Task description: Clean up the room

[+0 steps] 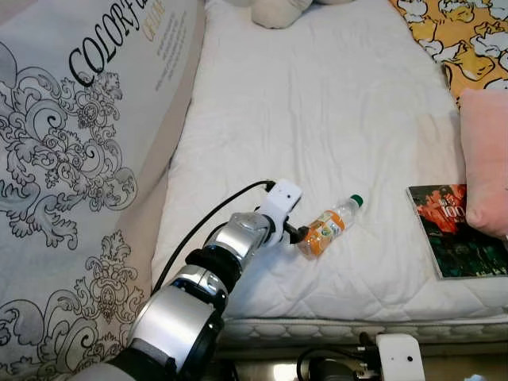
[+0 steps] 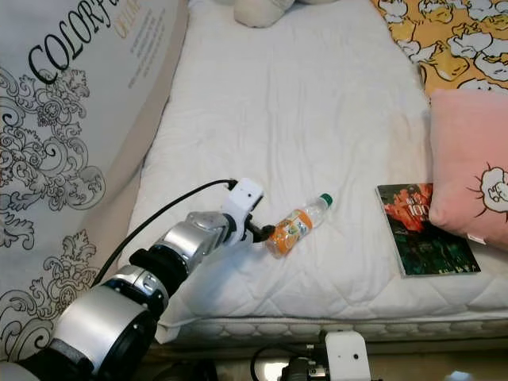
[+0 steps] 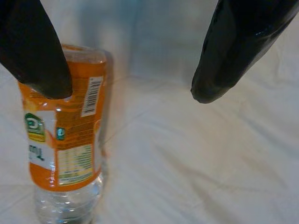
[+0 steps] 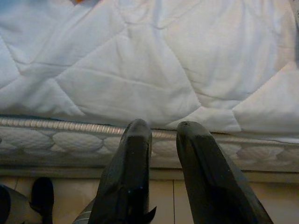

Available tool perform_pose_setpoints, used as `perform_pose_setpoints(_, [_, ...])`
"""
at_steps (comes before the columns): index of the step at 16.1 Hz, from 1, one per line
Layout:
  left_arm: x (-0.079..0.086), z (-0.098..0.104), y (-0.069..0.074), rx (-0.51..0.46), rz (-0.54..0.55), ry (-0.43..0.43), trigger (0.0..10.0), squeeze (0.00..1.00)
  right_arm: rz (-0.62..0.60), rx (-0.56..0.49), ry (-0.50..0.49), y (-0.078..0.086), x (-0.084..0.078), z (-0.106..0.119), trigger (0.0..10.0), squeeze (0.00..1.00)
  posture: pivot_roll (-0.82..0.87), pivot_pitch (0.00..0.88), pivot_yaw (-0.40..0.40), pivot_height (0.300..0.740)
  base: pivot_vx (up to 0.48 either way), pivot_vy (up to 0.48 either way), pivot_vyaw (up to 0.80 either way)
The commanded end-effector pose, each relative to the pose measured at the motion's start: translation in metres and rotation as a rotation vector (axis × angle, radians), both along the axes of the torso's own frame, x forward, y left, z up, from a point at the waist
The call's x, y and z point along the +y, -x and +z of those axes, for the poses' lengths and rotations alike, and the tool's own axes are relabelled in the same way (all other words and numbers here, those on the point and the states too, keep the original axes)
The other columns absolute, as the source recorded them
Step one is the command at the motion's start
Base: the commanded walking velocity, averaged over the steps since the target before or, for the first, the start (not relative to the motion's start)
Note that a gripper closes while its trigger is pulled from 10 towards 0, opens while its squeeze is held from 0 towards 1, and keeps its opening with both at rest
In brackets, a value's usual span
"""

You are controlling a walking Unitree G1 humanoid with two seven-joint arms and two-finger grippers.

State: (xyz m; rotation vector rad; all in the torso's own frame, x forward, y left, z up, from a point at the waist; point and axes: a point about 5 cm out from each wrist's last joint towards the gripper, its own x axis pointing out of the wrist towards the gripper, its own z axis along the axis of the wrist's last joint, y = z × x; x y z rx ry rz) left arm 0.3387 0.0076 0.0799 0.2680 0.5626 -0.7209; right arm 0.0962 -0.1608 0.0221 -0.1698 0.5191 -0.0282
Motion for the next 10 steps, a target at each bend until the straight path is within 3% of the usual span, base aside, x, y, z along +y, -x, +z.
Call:
perform_pose_setpoints(1, [-0.091,0.015,0.047,-0.054,-0.221,0.13,10.0,0.0,-0.002,0.008,-0.014,0.001,0.002,-0.003,10.0,0.0,-0.18,0.119,0.109,0.74,0.0,0.0,0.0])
perform_pose_setpoints(3, [-0.071,0.027,0.031,-0.21,-0.183,0.064,10.0,0.0,0.004,0.004,-0.019,-0.003,0.005,-0.005,10.0,0.0,-0.15,0.098,0.104,0.74,0.0,0.0,0.0])
perform_pose_setpoints(4, [-0.059,0.028,0.023,-0.231,-0.144,0.046,10.0,0.0,0.009,0.003,-0.022,-0.005,0.006,-0.006,10.0,0.0,-0.15,0.098,0.104,0.74,0.0,0.0,0.0])
perform_pose_setpoints(5, [-0.028,0.026,0.004,-0.224,-0.031,0.008,10.0,0.0,0.024,0.002,-0.026,-0.01,0.007,-0.008,10.0,0.0,-0.13,0.082,0.096,0.74,0.0,0.0,0.0])
perform_pose_setpoints(7, [0.004,0.021,-0.01,-0.147,0.087,0.019,10.0,0.0,0.05,0.004,-0.027,-0.016,0.008,-0.012,10.0,0.0,-0.1,0.068,0.085,0.74,0.0,0.0,0.0])
perform_pose_setpoints(10, [0.016,0.019,-0.011,0.023,0.206,0.165,10.0,0.0,0.098,0.012,-0.024,-0.025,0.01,-0.02,10.0,0.0,-0.07,0.047,0.065,0.74,0.0,0.0,0.0])
